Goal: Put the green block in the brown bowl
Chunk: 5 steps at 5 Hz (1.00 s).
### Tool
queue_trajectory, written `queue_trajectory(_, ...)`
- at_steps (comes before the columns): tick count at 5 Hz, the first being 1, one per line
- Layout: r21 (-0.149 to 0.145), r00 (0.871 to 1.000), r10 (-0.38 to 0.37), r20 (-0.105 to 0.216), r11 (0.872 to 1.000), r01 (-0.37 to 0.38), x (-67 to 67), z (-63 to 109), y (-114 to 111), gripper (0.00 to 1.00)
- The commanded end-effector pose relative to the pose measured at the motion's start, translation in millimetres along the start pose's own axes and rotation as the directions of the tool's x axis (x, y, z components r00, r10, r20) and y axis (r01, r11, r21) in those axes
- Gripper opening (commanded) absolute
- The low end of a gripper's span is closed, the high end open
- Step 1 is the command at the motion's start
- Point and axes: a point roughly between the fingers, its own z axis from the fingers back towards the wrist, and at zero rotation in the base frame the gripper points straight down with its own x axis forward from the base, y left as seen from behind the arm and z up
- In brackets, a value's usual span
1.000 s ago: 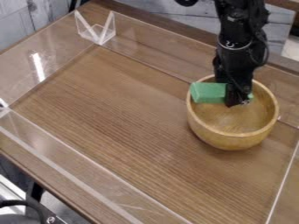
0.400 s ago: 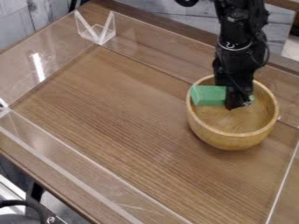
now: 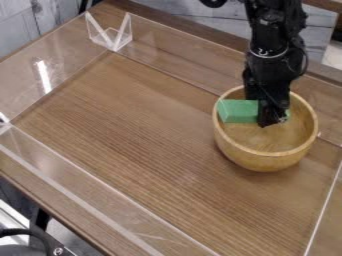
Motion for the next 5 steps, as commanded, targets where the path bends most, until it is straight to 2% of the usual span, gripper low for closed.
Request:
queue_trajectory(1,0.025,0.999,0.017,0.051,1.000,-0.019,7.0,18.0,7.4,0.00)
queue_trajectory(5,0.002,0.997,0.062,0.048,0.998,-0.062,2.6,24.7,8.0,0.00)
